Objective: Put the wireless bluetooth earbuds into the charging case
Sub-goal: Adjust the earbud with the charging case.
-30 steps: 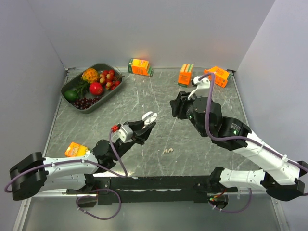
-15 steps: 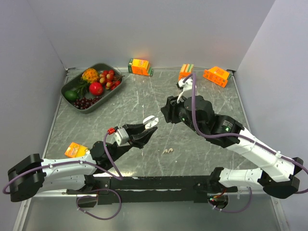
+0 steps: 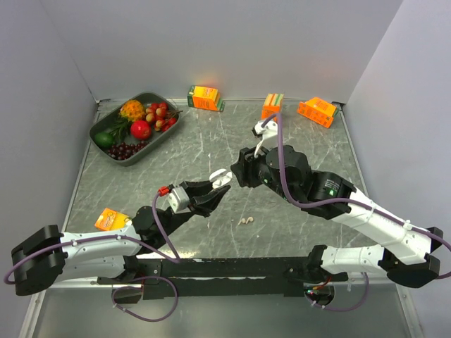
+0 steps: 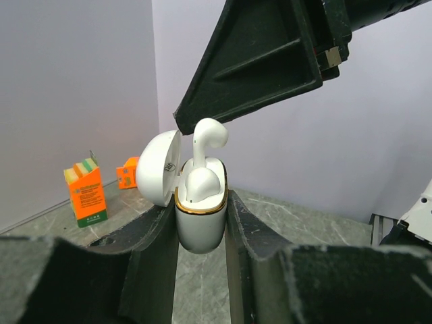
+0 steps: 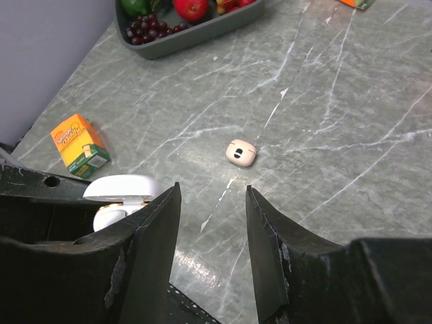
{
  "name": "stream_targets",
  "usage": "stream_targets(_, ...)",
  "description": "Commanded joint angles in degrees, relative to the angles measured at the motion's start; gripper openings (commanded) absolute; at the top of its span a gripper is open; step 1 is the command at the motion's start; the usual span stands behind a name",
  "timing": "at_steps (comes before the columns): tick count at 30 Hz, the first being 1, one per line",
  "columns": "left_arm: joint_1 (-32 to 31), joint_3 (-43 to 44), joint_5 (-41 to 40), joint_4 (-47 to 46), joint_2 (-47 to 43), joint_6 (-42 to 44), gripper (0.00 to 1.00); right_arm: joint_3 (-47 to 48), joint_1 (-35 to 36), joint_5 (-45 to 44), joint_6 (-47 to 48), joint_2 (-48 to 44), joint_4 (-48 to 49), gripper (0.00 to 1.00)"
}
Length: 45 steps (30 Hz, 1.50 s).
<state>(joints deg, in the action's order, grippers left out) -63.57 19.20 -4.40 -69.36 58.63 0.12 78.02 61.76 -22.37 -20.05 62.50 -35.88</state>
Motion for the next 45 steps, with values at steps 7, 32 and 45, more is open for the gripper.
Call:
stream_targets(7, 0.1, 1.4, -1.1, -1.8, -0.4, -1.5, 0.01, 2.6, 1.6, -0.5, 0.1, -0.4, -0.5, 0.51)
stream_targets(32, 0.2, 1.3, -3.7, -1.3, -1.2, -1.7, 0.01, 2.0, 2.4, -3.0, -1.3, -1.2, -2.3, 0.52)
stream_targets(45, 0.1, 1.4, -5.0, -1.4, -1.2, -1.8, 0.01, 1.4, 2.4, -2.9, -1.9, -1.5, -3.2, 0.52)
